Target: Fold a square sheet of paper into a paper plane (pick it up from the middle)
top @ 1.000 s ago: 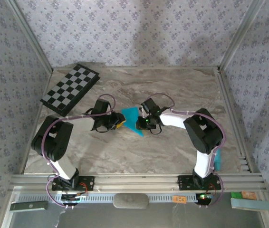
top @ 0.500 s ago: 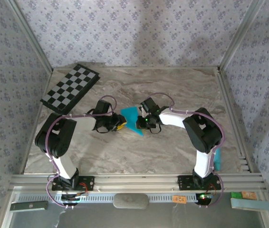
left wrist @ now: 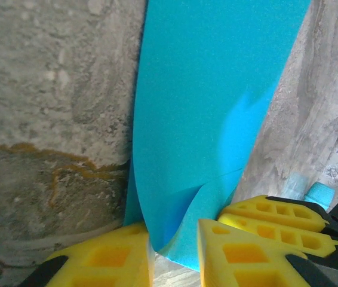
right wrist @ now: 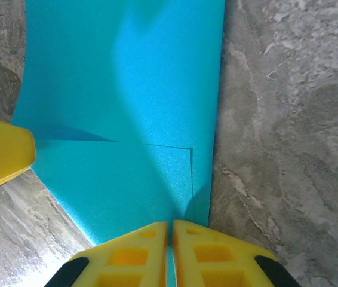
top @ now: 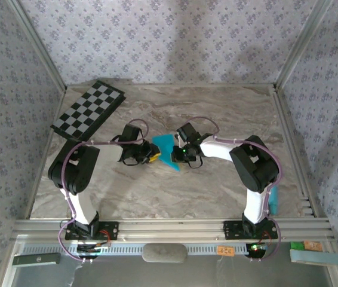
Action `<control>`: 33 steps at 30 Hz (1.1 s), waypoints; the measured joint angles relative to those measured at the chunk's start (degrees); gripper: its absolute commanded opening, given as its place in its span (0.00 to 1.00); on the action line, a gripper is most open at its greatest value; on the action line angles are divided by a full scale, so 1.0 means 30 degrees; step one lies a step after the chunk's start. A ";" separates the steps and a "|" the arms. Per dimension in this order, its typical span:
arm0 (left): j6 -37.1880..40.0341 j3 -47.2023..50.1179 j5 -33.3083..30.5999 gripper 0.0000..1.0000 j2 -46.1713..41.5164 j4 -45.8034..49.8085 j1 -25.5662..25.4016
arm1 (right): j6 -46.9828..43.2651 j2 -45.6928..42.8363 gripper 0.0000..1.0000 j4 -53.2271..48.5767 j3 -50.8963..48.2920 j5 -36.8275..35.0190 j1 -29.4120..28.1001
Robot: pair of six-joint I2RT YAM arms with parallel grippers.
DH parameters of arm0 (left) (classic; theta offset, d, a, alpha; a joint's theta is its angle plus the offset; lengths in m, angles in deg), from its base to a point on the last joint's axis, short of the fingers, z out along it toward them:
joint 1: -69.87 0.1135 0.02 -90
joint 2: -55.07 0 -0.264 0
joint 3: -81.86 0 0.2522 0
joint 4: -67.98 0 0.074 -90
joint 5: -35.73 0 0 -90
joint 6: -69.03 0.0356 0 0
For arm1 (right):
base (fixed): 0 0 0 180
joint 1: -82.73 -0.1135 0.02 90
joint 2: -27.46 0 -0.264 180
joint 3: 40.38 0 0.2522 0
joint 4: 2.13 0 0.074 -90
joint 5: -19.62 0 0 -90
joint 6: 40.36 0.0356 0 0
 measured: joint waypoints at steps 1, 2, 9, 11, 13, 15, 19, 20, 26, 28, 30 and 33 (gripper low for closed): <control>0.0029 -0.0066 0.0044 0.21 0.0000 0.0000 0.0000 | -0.0051 0.0000 0.13 0.0000 0.0000 0.0000 0.0000; 0.0087 -0.0160 0.0109 0.20 0.0022 0.0000 0.0000 | -0.0146 0.0000 0.13 0.0000 0.0007 0.0000 0.0000; 0.0765 -0.0714 0.0474 0.12 0.0379 -0.0015 0.0000 | -0.1428 0.0000 0.14 -0.0015 0.0029 0.0117 0.0066; 0.0882 -0.0714 0.0525 0.09 0.0379 -0.0007 0.0000 | -0.1894 -0.0007 0.17 -0.0015 0.0066 0.0168 0.0109; 0.1013 -0.0714 0.0539 0.07 0.0379 -0.0007 0.0000 | -0.2375 -0.0080 0.21 -0.0007 0.0087 0.0153 0.0153; 0.1020 -0.0714 0.0525 0.06 0.0379 0.0000 0.0000 | -0.2900 -0.0321 0.25 -0.0066 0.0080 -0.0015 0.0204; 0.0933 -0.0714 0.0423 0.06 0.0372 0.0051 -0.0044 | -0.3628 -0.1603 0.31 0.0095 -0.0437 -0.0685 0.0248; 0.0911 -0.0714 0.0299 0.06 0.0335 0.0146 -0.0080 | -0.3825 -0.2062 0.33 0.0219 -0.0699 -0.0940 0.0248; 0.0131 -0.0984 -0.0656 0.06 -0.0211 0.1064 -0.0546 | -0.5056 -0.4146 0.45 0.1093 -0.2076 -0.3847 -0.0860; -0.0270 -0.1129 -0.0940 0.06 -0.0423 0.1195 -0.0714 | -0.5457 -0.4422 0.48 0.1370 -0.2390 -0.5056 -0.1654; -0.0627 -0.1341 -0.1217 0.06 -0.0488 0.1348 -0.0889 | -0.5829 -0.4488 0.49 0.1690 -0.2616 -0.6113 -0.2470; -0.1129 -0.1552 -0.1530 0.07 -0.0510 0.1603 -0.1027 | -0.6186 -0.4444 0.50 0.2055 -0.2812 -0.7023 -0.3169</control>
